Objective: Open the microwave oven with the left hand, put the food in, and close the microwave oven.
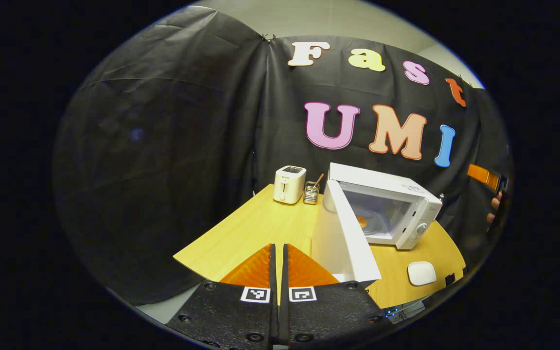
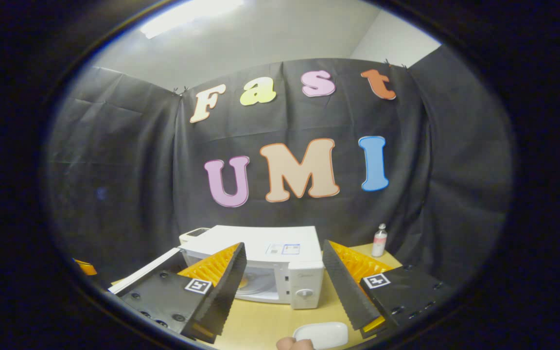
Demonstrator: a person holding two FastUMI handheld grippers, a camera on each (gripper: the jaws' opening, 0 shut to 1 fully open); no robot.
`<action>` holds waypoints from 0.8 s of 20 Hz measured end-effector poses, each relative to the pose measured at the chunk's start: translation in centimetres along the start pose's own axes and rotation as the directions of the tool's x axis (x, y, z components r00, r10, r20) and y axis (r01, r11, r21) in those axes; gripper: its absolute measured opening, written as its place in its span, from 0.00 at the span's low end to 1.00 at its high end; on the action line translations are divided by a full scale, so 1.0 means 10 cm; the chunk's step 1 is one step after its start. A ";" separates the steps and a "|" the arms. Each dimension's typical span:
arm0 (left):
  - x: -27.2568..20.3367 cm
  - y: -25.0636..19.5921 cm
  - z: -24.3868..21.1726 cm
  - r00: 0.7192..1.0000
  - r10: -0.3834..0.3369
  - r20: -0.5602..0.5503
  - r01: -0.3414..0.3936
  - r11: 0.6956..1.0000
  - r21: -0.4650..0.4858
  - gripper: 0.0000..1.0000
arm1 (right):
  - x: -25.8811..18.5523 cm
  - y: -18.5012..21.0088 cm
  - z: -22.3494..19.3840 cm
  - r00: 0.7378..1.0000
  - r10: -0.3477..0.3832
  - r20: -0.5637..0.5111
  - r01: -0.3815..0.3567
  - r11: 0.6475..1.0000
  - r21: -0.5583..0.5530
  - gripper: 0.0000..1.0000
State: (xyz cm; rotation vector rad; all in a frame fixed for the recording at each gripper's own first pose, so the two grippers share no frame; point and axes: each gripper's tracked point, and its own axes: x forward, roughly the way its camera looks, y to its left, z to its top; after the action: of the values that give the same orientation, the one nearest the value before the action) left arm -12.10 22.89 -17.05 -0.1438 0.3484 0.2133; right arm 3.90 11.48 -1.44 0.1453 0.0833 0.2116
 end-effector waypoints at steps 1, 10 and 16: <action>0.04 -0.03 -0.09 1.000 -0.008 -0.012 0.008 1.000 0.016 0.00 | -0.02 -0.06 0.08 1.000 -0.010 0.011 0.010 1.000 -0.014 0.97; 0.23 -0.39 -0.64 0.994 -0.055 -0.092 0.069 0.986 0.150 0.00 | -0.20 -0.21 0.73 0.984 -0.013 0.176 0.047 0.981 -0.188 0.96; 0.25 -0.89 -0.67 0.986 -0.136 -0.095 0.153 0.968 0.200 0.00 | -0.17 -0.42 0.70 0.990 -0.048 0.135 0.064 0.992 -0.112 0.96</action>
State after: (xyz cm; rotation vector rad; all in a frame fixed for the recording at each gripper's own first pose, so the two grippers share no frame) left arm -9.91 13.60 -23.30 0.0283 0.4359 0.0256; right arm 3.83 6.10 4.98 0.0408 -0.0564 0.1498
